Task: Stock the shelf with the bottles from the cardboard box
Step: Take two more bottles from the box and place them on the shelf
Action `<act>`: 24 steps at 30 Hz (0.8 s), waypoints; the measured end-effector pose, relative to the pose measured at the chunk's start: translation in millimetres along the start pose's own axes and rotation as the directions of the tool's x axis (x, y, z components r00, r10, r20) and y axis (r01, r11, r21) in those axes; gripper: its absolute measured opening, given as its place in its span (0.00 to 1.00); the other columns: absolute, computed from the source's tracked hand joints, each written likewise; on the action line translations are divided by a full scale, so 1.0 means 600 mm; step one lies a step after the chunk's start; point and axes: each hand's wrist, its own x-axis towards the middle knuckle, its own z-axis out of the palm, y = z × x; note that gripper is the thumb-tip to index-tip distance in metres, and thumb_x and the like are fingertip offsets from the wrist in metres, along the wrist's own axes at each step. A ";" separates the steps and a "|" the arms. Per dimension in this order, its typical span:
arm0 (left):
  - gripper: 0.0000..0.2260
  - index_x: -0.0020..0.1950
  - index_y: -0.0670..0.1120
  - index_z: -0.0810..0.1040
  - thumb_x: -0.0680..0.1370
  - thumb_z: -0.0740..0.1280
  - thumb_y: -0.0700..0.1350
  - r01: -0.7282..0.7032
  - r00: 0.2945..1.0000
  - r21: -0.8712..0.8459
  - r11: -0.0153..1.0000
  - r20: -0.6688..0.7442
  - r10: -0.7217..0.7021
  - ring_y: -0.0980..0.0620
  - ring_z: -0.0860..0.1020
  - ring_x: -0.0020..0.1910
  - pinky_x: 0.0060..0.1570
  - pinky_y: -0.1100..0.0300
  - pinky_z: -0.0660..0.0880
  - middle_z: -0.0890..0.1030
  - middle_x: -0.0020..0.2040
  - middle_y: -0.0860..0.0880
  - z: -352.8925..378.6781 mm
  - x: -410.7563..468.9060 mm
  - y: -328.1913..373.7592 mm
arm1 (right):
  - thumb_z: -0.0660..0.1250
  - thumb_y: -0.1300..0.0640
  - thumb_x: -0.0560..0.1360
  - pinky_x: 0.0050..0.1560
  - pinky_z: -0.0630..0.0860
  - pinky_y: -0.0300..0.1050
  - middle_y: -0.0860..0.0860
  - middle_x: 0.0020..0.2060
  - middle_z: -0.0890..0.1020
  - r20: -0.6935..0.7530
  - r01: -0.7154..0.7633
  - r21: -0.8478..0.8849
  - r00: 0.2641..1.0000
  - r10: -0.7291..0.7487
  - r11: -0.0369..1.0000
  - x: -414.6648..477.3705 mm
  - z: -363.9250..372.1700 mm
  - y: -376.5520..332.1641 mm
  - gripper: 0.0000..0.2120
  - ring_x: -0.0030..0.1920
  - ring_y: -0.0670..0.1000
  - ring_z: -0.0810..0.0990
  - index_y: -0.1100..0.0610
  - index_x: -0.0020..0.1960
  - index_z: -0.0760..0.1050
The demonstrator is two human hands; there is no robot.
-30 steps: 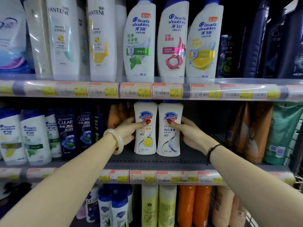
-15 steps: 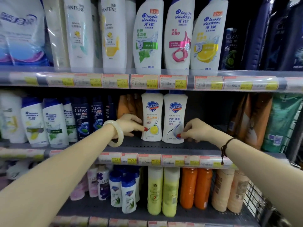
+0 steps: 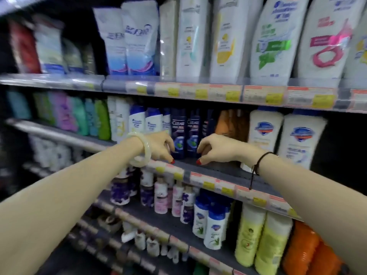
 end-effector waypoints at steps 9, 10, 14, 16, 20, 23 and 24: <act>0.16 0.57 0.40 0.78 0.70 0.73 0.41 0.380 0.916 -0.083 0.921 -0.108 -0.387 0.48 0.80 0.40 0.37 0.62 0.76 0.83 0.47 0.43 0.015 -0.107 -0.150 | 0.70 0.49 0.72 0.56 0.77 0.48 0.53 0.57 0.80 0.261 0.286 0.009 0.925 -0.278 0.958 0.126 0.114 -0.117 0.22 0.54 0.53 0.79 0.58 0.62 0.74; 0.15 0.55 0.39 0.78 0.70 0.72 0.40 0.416 0.897 -0.092 0.905 -0.122 -0.424 0.50 0.78 0.36 0.35 0.65 0.74 0.81 0.45 0.44 0.021 -0.121 -0.161 | 0.70 0.50 0.73 0.56 0.77 0.51 0.56 0.58 0.80 0.286 0.312 0.016 0.909 -0.303 0.950 0.135 0.129 -0.128 0.22 0.54 0.56 0.79 0.60 0.62 0.74; 0.13 0.53 0.37 0.78 0.70 0.73 0.39 0.540 0.810 -0.172 0.824 -0.159 -0.564 0.50 0.76 0.40 0.31 0.66 0.71 0.79 0.42 0.45 0.044 -0.171 -0.200 | 0.70 0.51 0.72 0.57 0.76 0.58 0.66 0.57 0.79 0.369 0.383 0.039 0.853 -0.369 0.923 0.160 0.186 -0.166 0.26 0.56 0.65 0.78 0.69 0.61 0.73; 0.14 0.54 0.38 0.78 0.70 0.73 0.40 0.582 0.771 -0.193 0.790 -0.178 -0.611 0.49 0.77 0.44 0.35 0.65 0.73 0.80 0.45 0.45 0.054 -0.197 -0.216 | 0.70 0.52 0.72 0.48 0.78 0.57 0.67 0.50 0.81 0.403 0.428 0.046 0.819 -0.409 0.903 0.172 0.213 -0.185 0.23 0.51 0.66 0.80 0.70 0.55 0.76; 0.16 0.56 0.39 0.79 0.69 0.74 0.42 0.672 0.679 -0.244 0.699 -0.175 -0.713 0.47 0.78 0.44 0.46 0.53 0.76 0.82 0.51 0.42 0.081 -0.243 -0.255 | 0.71 0.51 0.71 0.52 0.78 0.57 0.65 0.49 0.81 0.450 0.488 0.067 0.764 -0.462 0.870 0.192 0.274 -0.221 0.22 0.50 0.63 0.81 0.68 0.55 0.76; 0.17 0.56 0.39 0.79 0.69 0.74 0.43 0.717 0.626 -0.271 0.642 -0.154 -0.764 0.47 0.79 0.46 0.52 0.52 0.77 0.82 0.50 0.43 0.121 -0.273 -0.298 | 0.71 0.52 0.71 0.54 0.77 0.51 0.56 0.53 0.82 0.510 0.508 0.092 0.714 -0.479 0.856 0.203 0.340 -0.239 0.21 0.53 0.56 0.80 0.63 0.59 0.75; 0.17 0.56 0.40 0.79 0.69 0.74 0.43 0.732 0.606 -0.276 0.623 -0.154 -0.781 0.46 0.79 0.49 0.53 0.52 0.77 0.82 0.50 0.44 0.138 -0.282 -0.314 | 0.71 0.52 0.71 0.51 0.77 0.50 0.55 0.53 0.81 0.538 0.510 0.099 0.695 -0.477 0.855 0.205 0.363 -0.244 0.21 0.51 0.55 0.80 0.62 0.59 0.75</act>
